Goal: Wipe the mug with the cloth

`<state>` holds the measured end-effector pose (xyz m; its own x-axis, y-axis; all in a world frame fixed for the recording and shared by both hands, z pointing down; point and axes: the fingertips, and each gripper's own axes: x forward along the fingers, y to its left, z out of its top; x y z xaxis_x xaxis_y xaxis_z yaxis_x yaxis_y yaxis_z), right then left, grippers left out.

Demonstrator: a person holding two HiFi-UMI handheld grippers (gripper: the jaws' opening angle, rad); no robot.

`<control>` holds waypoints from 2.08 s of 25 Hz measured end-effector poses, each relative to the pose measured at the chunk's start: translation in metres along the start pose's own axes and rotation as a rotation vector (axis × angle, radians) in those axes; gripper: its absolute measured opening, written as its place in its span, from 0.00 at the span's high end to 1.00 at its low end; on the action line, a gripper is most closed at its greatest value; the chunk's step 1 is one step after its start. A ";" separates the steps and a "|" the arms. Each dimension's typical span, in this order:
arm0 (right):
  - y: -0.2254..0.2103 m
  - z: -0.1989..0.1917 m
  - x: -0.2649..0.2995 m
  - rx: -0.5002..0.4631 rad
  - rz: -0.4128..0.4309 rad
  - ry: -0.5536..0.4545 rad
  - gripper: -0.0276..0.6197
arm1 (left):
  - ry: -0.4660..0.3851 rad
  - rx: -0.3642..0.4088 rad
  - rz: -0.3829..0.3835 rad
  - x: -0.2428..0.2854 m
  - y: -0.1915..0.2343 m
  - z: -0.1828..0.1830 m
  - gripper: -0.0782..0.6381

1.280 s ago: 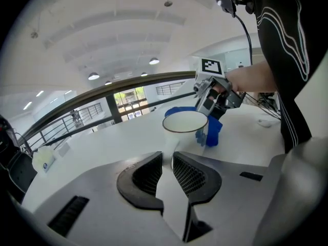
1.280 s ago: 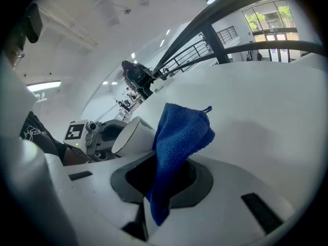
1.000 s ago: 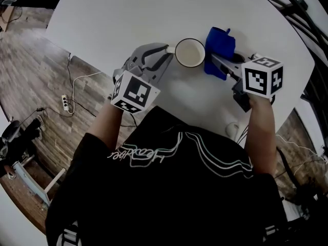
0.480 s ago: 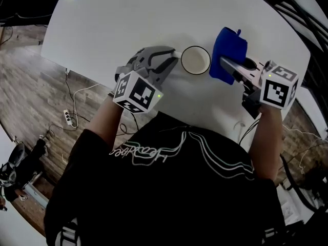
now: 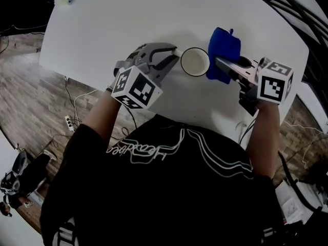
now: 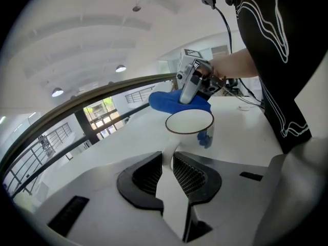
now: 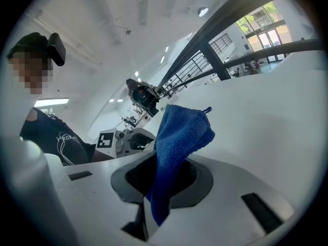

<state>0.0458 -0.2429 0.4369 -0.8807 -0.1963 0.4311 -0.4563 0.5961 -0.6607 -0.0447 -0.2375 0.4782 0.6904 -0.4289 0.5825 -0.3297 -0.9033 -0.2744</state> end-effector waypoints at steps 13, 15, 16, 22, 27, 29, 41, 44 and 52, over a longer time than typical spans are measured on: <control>-0.022 -0.043 0.021 -0.015 -0.121 0.139 0.88 | -0.009 -0.003 -0.020 -0.007 -0.022 0.006 0.79; -0.025 -0.043 0.021 -0.007 -0.110 0.146 0.88 | -0.012 0.004 -0.024 -0.006 -0.021 0.007 0.79; -0.027 -0.042 0.020 -0.009 -0.105 0.148 0.88 | -0.013 0.011 -0.026 -0.004 -0.020 0.008 0.79; -0.024 -0.024 0.008 -0.035 -0.076 0.112 0.88 | -0.019 0.086 -0.049 -0.006 -0.017 0.005 0.79; -0.004 -0.008 0.004 -0.054 0.020 0.074 0.88 | -0.028 0.132 -0.084 -0.004 -0.013 0.004 0.79; 0.000 -0.007 0.003 -0.066 0.046 0.071 0.88 | -0.026 0.165 -0.104 -0.003 -0.012 0.004 0.79; 0.021 -0.002 0.008 -0.130 0.190 0.088 0.88 | -0.041 0.258 -0.231 0.001 -0.009 0.011 0.79; 0.028 -0.002 0.011 -0.178 0.208 0.121 0.88 | -0.041 0.269 -0.250 -0.001 -0.011 0.015 0.79; 0.002 0.004 0.014 -0.227 0.252 0.216 0.88 | -0.022 0.233 -0.295 0.023 -0.005 0.026 0.79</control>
<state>0.0314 -0.2476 0.4389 -0.9033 0.1321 0.4081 -0.1680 0.7665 -0.6199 -0.0105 -0.2428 0.4735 0.7481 -0.1478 0.6469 0.0393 -0.9633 -0.2655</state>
